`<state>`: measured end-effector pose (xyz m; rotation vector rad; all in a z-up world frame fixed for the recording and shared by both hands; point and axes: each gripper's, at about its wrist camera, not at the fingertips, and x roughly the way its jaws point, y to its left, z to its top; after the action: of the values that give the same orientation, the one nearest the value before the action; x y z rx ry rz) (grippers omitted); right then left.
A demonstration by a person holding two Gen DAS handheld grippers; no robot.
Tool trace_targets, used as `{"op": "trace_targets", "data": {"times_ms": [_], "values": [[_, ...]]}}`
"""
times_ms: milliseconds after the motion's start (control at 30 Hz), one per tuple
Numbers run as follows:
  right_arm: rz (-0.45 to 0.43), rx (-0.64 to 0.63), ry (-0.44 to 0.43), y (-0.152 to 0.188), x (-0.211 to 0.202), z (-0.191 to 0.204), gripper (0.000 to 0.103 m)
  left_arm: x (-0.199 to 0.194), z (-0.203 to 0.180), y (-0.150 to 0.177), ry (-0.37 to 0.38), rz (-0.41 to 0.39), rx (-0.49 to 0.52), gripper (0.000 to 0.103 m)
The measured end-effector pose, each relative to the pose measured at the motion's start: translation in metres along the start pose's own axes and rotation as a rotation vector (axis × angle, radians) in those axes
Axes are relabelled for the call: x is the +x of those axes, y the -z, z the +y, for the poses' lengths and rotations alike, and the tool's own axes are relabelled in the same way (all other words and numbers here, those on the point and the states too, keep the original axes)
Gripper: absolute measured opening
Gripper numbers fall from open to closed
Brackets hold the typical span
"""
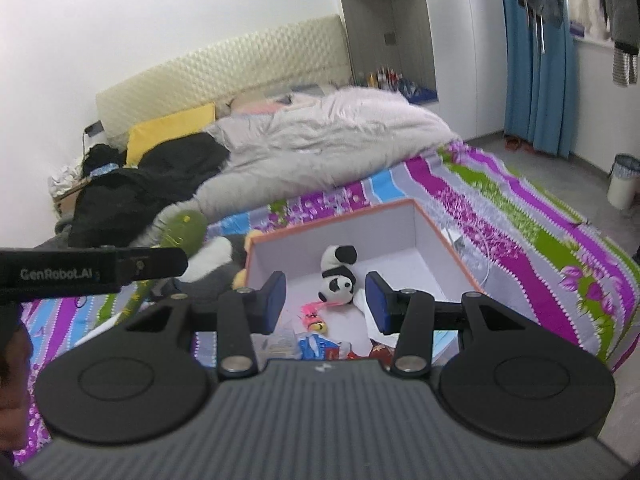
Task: Organize soft objects
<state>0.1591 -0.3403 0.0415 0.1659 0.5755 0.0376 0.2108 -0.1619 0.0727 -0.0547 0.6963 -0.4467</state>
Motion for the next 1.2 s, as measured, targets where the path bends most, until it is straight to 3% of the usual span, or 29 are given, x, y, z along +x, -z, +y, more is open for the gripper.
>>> {"op": "trace_targets", "data": {"times_ms": [367, 600, 967, 1200], "values": [[-0.060, -0.005, 0.007, 0.019, -0.077, 0.025, 0.047, -0.083, -0.010, 0.045, 0.036, -0.046, -0.012, 0.045], [-0.067, -0.035, 0.024, 0.042, -0.101, 0.035, 0.047, -0.116, -0.009, 0.070, 0.039, -0.064, -0.030, 0.045], [0.019, -0.005, 0.041, 0.089, -0.102, 0.040, 0.047, -0.128, 0.003, 0.102, 0.008, -0.054, -0.047, 0.045], [0.017, 0.000, 0.069, 0.098, -0.100, 0.037, 0.048, -0.127, 0.003, 0.117, 0.007, -0.032, -0.049, 0.045]]}}
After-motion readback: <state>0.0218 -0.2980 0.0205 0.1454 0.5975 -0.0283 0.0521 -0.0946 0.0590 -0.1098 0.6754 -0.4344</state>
